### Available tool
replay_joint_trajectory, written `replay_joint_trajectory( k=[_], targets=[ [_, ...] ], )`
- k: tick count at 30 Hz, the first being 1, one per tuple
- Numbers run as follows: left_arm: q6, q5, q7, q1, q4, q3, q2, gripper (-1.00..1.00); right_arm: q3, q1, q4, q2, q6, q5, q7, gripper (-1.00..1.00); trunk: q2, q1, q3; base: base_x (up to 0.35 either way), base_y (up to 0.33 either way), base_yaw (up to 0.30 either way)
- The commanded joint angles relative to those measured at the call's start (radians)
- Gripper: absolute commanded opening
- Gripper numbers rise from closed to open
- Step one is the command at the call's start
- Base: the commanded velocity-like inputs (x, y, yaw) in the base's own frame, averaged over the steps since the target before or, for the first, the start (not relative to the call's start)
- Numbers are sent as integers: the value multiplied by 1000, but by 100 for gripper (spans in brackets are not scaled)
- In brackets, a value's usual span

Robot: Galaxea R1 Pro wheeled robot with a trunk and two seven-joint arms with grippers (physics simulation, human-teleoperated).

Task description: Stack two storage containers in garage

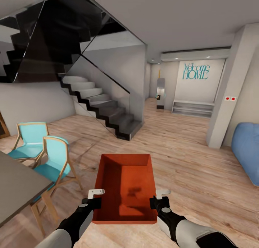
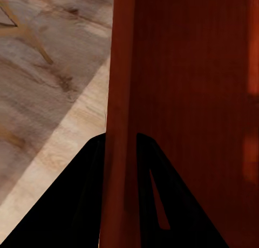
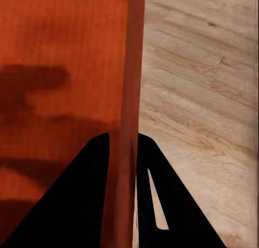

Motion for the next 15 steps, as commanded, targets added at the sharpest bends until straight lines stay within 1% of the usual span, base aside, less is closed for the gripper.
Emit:
replay_joint_trajectory(
  k=[1,3,5,15],
  targets=[
    [-49,11,12,-1,-6,-3,2,-100,-76,-1,4,-3,-8,-35,-5,-100,-2,1,-2,320,0,-286],
    [-49,11,12,-1,-6,-3,2,-100,-76,-1,4,-3,-8,-35,-5,-100,-2,1,-2,320,0,-277],
    [-49,11,12,-1,-6,-3,2,-100,-76,-1,4,-3,-7,-35,-5,-100,-2,1,-2,320,0,-122],
    [-49,11,12,-1,-6,-4,2,-100,-76,-1,4,-3,-6,-35,-5,-100,-2,1,-2,320,0,-13]
  ],
)
